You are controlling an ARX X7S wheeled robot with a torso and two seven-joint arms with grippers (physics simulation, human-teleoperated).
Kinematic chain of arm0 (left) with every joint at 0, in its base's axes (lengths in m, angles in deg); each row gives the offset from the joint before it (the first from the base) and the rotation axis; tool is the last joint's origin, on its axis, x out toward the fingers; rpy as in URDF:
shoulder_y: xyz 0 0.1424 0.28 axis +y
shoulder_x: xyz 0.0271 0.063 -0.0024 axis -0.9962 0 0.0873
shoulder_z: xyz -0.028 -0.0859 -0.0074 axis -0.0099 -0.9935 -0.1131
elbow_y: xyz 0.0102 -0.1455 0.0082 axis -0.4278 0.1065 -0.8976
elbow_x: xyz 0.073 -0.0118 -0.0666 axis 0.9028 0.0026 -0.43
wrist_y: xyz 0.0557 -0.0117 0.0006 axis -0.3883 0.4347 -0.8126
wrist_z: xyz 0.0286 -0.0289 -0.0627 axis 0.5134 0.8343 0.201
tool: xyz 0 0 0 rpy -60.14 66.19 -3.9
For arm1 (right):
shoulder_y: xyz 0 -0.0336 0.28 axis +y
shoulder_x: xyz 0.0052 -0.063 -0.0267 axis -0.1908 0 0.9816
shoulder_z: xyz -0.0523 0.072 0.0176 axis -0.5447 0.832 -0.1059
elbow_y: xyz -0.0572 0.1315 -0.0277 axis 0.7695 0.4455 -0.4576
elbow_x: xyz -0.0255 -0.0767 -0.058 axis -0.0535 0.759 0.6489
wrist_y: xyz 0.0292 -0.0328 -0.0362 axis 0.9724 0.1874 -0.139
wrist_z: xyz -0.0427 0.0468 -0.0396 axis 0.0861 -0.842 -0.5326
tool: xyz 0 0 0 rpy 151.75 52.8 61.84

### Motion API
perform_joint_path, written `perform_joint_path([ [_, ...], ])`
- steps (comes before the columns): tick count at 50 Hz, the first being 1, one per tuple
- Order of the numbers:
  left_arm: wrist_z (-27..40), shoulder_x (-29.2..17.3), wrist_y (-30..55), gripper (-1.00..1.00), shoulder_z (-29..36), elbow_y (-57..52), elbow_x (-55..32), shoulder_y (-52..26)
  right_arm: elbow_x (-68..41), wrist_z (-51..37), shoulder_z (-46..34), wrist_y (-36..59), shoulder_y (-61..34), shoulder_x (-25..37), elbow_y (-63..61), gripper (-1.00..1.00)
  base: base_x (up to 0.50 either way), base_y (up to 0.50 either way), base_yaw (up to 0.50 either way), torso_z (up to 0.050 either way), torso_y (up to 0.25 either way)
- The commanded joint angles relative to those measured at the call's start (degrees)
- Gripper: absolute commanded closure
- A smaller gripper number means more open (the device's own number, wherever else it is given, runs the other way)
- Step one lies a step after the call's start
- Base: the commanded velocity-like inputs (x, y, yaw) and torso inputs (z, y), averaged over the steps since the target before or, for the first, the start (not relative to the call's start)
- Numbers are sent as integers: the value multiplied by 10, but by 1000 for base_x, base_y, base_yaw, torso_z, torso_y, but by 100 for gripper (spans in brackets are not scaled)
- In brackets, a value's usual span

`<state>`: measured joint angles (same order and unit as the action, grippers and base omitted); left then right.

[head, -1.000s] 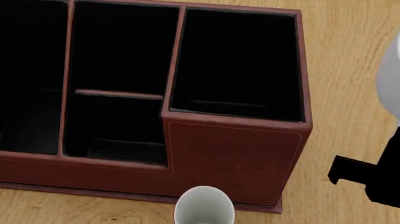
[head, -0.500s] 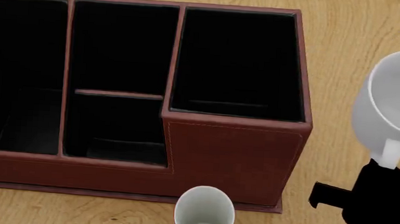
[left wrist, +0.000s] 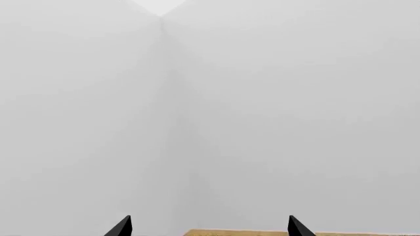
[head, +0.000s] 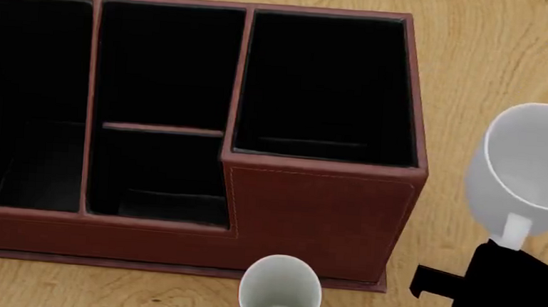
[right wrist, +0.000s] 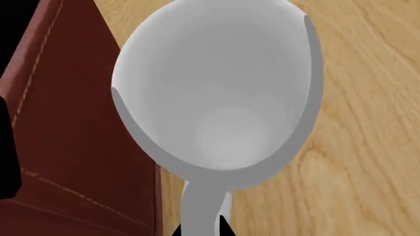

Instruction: Pick up the white mug and place it to the right of the caddy.

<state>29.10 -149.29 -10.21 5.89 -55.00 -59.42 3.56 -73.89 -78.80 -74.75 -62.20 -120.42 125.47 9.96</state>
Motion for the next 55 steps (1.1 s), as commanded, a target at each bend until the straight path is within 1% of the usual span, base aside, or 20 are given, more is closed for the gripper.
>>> perform_joint_path([
  [1, -1, 2, 2, -100, 13, 3, 2, -11, 25, 13, -2, 7, 0, -15, 22, 100, 0, 0, 0, 0, 0],
  [14, -3, 6, 3, -100, 20, 5, 7, -15, 37, 23, -11, 9, 7, -29, 45, 100, 0, 0, 0, 0, 0],
  [24, -2, 4, 8, -100, 13, 0, 2, -13, 46, 31, -18, 14, 8, -43, 62, 100, 0, 0, 0, 0, 1],
  [55, -11, 17, 5, -100, 32, 10, 14, -24, 75, 49, -44, 19, 26, -82, 102, 100, 0, 0, 0, 0, 1],
])
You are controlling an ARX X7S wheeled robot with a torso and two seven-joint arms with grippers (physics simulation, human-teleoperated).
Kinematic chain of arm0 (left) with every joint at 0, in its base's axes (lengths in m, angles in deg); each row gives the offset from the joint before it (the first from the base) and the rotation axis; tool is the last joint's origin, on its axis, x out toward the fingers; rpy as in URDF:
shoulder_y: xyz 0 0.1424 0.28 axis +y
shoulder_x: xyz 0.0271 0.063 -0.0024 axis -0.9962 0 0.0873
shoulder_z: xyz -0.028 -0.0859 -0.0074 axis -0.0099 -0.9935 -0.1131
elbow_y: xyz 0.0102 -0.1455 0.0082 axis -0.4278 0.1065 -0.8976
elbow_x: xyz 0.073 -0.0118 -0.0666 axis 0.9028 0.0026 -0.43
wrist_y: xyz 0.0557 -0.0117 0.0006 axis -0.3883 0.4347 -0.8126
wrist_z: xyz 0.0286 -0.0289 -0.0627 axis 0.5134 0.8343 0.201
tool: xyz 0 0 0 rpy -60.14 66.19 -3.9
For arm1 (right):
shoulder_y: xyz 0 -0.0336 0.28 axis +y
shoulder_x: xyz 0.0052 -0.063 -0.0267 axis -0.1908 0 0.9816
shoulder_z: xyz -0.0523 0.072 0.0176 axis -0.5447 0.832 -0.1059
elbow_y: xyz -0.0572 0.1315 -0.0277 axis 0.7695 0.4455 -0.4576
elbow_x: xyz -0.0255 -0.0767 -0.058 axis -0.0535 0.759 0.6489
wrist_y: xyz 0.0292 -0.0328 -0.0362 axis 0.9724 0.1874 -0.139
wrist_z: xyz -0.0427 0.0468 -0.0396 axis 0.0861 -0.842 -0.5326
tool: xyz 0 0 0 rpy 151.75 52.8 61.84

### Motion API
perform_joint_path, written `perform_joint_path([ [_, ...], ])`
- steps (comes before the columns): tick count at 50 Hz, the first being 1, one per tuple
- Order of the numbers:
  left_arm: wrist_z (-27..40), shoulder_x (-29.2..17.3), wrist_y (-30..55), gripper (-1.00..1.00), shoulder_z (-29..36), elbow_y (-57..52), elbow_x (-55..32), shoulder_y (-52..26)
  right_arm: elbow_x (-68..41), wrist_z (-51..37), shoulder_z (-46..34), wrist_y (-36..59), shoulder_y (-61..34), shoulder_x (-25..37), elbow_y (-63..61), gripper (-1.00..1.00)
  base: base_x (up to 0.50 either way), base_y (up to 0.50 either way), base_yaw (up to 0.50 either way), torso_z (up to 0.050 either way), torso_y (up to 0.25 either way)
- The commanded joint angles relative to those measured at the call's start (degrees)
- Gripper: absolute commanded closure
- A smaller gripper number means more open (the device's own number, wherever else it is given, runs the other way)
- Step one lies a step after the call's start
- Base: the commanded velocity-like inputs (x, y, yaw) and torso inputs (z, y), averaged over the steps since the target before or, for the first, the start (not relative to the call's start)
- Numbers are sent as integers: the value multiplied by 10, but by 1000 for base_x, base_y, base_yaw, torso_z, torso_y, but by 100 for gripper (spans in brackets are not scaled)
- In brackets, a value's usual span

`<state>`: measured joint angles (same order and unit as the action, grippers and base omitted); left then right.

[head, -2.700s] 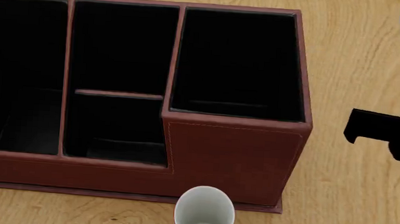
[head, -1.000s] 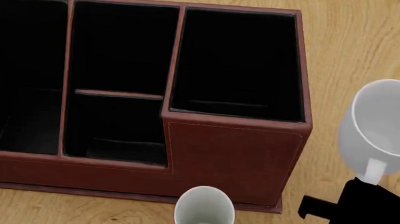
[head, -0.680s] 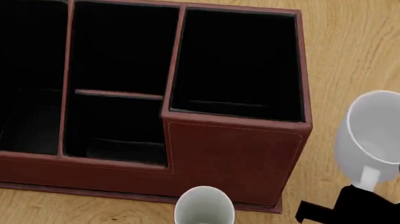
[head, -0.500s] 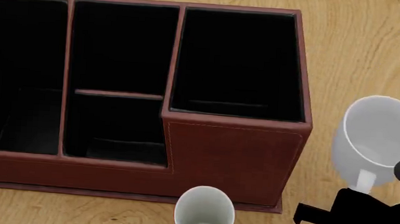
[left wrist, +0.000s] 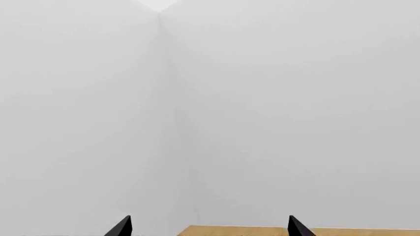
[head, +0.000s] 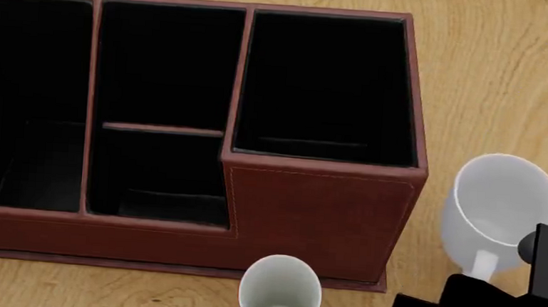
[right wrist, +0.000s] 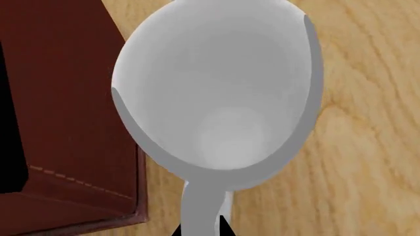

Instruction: Pick up the white mug and place it to the right of the caddy.

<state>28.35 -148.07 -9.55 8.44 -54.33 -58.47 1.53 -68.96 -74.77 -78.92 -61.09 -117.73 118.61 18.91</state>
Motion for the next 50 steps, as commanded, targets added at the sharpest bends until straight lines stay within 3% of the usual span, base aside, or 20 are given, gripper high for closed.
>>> perform_joint_path([
  [1, -4, 5, -2, -100, 5, 3, 4, -1, 26, 10, -3, 8, -2, -14, 13, 100, 0, 0, 3, 0, 0],
  [50, -13, 16, 2, -100, 13, 9, 12, -7, 55, 33, -20, 11, 8, -44, 61, 100, 0, 0, 0, 0, 0],
])
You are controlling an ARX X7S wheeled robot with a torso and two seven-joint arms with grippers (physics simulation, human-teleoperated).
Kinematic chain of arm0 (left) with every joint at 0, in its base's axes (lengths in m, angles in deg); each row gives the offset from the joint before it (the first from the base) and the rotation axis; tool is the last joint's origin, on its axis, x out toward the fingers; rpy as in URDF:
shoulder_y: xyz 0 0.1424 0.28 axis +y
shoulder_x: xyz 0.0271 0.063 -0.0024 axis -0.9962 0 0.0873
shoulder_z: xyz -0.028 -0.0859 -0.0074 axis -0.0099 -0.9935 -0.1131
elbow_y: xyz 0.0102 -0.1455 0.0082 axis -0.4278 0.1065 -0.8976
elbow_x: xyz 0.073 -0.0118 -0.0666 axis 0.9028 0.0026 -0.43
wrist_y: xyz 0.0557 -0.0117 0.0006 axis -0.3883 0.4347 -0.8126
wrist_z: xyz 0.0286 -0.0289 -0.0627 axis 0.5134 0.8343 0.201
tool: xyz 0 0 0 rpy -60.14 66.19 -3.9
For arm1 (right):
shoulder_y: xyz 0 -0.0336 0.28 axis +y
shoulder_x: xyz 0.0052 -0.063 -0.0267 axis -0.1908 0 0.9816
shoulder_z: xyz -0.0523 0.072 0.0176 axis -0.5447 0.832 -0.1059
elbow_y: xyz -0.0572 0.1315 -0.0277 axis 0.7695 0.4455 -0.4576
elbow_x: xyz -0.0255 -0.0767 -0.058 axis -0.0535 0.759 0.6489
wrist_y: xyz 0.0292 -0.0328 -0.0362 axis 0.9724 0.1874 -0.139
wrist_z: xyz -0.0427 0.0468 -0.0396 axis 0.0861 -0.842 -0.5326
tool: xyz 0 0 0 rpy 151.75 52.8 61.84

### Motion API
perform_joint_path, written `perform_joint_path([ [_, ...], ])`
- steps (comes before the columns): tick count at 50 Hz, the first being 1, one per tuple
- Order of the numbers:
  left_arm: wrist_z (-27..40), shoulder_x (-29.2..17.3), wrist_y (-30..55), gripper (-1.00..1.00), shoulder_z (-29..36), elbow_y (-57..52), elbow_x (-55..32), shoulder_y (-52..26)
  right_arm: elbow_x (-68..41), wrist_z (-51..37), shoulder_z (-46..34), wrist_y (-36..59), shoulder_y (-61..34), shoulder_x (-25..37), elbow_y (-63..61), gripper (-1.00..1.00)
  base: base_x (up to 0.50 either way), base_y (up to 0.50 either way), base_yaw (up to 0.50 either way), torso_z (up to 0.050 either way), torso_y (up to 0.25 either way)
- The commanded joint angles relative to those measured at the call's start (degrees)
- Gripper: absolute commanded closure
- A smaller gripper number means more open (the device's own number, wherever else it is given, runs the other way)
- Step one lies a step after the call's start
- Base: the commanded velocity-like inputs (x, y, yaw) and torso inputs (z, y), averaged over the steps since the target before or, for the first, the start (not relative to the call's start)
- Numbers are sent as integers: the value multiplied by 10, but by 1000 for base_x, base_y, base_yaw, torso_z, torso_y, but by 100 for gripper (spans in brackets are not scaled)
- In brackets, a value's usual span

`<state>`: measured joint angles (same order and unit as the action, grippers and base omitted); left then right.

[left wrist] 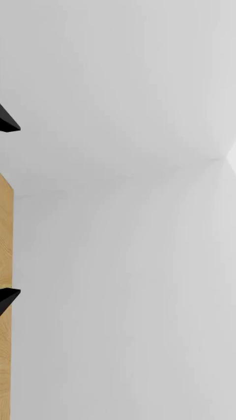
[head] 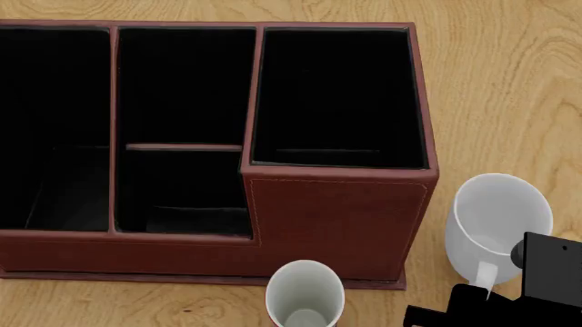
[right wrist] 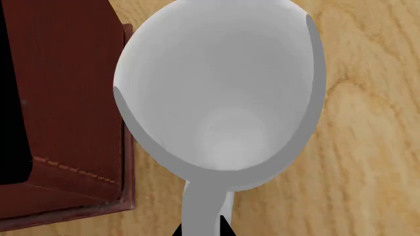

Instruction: Pick up the white mug and place it to the right of the caddy.

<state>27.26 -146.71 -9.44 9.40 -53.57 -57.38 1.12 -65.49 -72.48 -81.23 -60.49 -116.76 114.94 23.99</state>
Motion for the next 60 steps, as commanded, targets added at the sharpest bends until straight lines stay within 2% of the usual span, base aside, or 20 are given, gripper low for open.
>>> perform_joint_path([
  [1, -2, 3, 1, -100, 5, 2, 2, -4, 20, 10, 4, 5, -1, -7, 11, 100, 0, 0, 3, 0, 0],
  [25, -3, 4, 7, -100, 3, -3, -3, -9, 17, 13, 5, -3, 11, -9, 20, 100, 3, 0, 2, 0, -3],
  [26, -3, 4, 8, -100, 5, -3, -3, -11, 17, 16, 5, -3, 12, -10, 21, -100, 0, 0, 0, 0, 0],
  [49, -5, 9, 8, -100, -3, -8, 0, -3, 10, 12, 14, -21, 32, 6, 6, -100, 0, 0, 0, 0, 0],
  [54, -6, 10, 7, -100, -4, -9, 0, 0, 8, 4, 20, -34, 46, 19, -16, -100, 0, 0, 0, 0, 0],
  [60, -8, 11, 6, -100, -4, -9, 0, -1, 12, -30, 37, -81, 89, 63, -82, -100, 0, 0, 0, 0, 0],
])
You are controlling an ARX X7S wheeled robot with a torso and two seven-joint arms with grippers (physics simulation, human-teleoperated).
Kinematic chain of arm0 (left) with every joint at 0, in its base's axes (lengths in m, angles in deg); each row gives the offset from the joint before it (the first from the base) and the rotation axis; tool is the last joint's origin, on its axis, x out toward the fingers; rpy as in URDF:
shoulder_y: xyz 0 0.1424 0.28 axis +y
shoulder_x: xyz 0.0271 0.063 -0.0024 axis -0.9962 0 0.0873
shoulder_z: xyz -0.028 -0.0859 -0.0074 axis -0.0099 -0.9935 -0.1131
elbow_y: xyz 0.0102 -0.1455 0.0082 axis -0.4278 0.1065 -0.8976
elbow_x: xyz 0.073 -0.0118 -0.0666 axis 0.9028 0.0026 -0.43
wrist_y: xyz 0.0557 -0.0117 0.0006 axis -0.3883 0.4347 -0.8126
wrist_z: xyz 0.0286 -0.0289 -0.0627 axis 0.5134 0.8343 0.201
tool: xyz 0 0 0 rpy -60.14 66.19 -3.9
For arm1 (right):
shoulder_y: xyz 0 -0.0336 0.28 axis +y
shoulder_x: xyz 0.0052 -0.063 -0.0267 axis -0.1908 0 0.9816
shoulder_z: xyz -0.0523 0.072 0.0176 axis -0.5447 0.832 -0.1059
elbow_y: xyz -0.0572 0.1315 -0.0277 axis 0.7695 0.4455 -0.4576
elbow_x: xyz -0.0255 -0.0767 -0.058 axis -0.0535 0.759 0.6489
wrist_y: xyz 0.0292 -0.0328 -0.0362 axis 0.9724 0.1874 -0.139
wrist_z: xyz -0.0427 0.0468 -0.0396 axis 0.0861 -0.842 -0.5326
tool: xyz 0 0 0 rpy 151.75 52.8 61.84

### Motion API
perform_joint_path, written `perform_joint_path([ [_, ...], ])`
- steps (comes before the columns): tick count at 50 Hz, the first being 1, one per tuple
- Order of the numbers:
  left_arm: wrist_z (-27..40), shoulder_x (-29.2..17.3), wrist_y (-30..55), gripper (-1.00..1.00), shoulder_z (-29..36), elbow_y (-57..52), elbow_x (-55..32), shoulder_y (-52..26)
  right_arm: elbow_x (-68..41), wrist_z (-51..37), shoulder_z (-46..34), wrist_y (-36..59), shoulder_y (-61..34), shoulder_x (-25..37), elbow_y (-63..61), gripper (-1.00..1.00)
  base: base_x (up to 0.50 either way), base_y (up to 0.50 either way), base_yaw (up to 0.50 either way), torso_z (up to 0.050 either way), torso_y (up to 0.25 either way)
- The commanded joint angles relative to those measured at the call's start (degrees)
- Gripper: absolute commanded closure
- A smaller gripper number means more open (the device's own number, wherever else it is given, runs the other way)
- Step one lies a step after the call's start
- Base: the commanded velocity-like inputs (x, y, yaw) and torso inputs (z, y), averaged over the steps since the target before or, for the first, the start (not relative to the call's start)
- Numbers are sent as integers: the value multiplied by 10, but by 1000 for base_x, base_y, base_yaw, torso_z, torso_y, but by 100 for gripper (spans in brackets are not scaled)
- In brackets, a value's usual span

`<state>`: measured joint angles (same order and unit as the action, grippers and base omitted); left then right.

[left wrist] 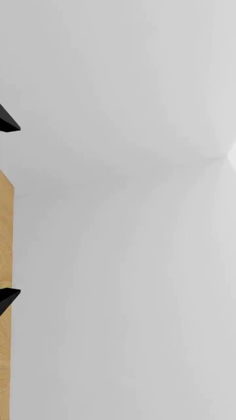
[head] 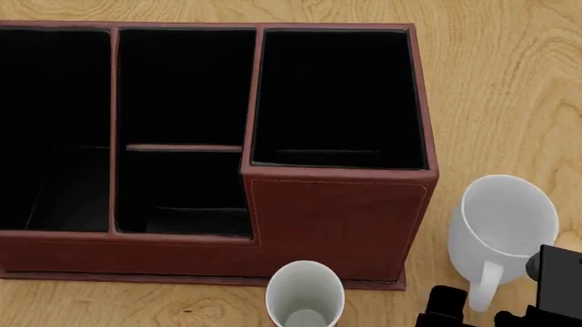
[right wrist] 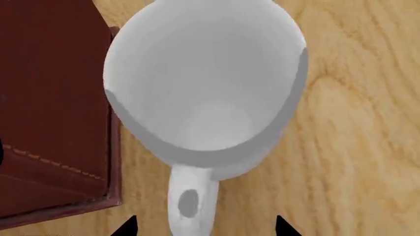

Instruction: Pick up the white mug and place it to the right of the caddy.

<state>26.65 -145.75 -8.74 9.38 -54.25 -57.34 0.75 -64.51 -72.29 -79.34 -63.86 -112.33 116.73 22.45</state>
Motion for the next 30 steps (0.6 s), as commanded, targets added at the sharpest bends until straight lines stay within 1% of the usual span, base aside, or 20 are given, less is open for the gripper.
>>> perform_joint_path([
  [1, -3, 2, -2, -100, -4, -2, 0, 3, 6, -37, 20, -56, 54, 55, -82, -100, 0, 0, 0, 0, 0],
  [4, -4, 2, -3, -100, -1, -4, 0, 0, 19, -59, 30, -100, 96, 101, -150, -100, 0, 0, 0, 0, 0],
  [7, -5, 2, -5, -100, -12, -9, -1, 9, 29, -66, 35, -151, 141, 143, -203, -100, 0, 0, 0, 0, 0],
  [17, -4, 1, -4, -100, -42, -27, -7, 34, 81, -93, 30, -229, 204, 211, -289, -100, 0, 0, 0, 0, 0],
  [25, -3, 4, -5, -100, -62, -37, -8, 52, 126, -110, 10, -296, 252, 260, -341, -100, 0, 0, 0, 0, 0],
  [28, -3, 4, -4, -100, -72, -42, -10, 61, 160, -133, -5, -333, 271, 289, -369, -100, 0, 0, 0, 0, 0],
  [30, -2, 3, -3, -100, -80, -46, -14, 65, 182, -152, -11, -343, 278, 295, -383, -100, 0, 0, 0, 0, 0],
])
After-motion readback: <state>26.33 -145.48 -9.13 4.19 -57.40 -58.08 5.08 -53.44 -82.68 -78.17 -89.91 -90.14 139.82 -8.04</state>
